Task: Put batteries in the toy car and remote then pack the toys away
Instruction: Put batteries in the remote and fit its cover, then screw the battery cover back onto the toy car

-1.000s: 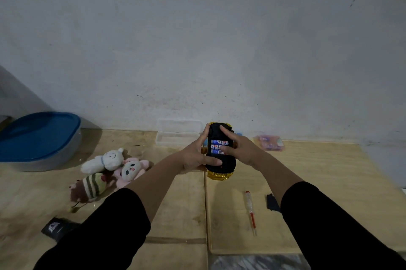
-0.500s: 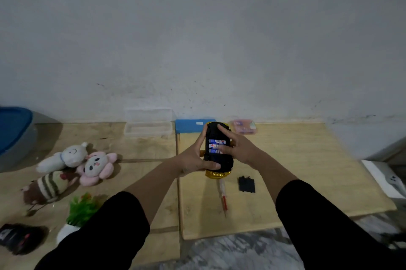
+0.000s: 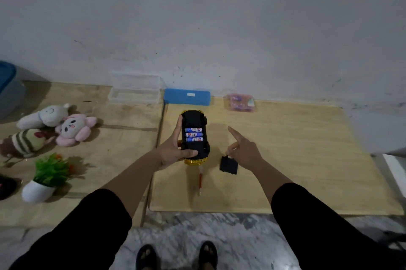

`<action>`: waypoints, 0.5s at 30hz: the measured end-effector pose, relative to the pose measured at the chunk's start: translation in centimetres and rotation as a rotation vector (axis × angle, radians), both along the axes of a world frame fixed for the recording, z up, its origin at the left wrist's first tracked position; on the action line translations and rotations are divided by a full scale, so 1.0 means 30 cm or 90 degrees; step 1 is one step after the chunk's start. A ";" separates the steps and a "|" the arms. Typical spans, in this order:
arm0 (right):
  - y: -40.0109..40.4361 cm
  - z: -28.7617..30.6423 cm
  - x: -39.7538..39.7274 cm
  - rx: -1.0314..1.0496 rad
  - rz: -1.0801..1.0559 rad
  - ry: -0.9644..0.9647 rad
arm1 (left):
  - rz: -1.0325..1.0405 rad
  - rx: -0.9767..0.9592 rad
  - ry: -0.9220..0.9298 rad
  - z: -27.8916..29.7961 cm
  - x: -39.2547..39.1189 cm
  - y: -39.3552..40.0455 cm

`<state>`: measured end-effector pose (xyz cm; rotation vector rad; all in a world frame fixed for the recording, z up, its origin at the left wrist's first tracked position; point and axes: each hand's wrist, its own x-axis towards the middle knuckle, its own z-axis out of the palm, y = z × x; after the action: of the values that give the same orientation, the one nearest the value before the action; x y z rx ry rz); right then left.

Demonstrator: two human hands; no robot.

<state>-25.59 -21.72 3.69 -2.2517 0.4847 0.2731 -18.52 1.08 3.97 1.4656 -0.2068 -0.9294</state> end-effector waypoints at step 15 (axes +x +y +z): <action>-0.066 -0.232 -0.031 -0.191 0.123 0.013 | 0.055 0.035 0.033 -0.133 -0.082 -0.066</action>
<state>-26.53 -23.70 -3.28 -2.5956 0.3362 0.3417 -20.97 -0.90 -0.02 1.4878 -0.0800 -0.9082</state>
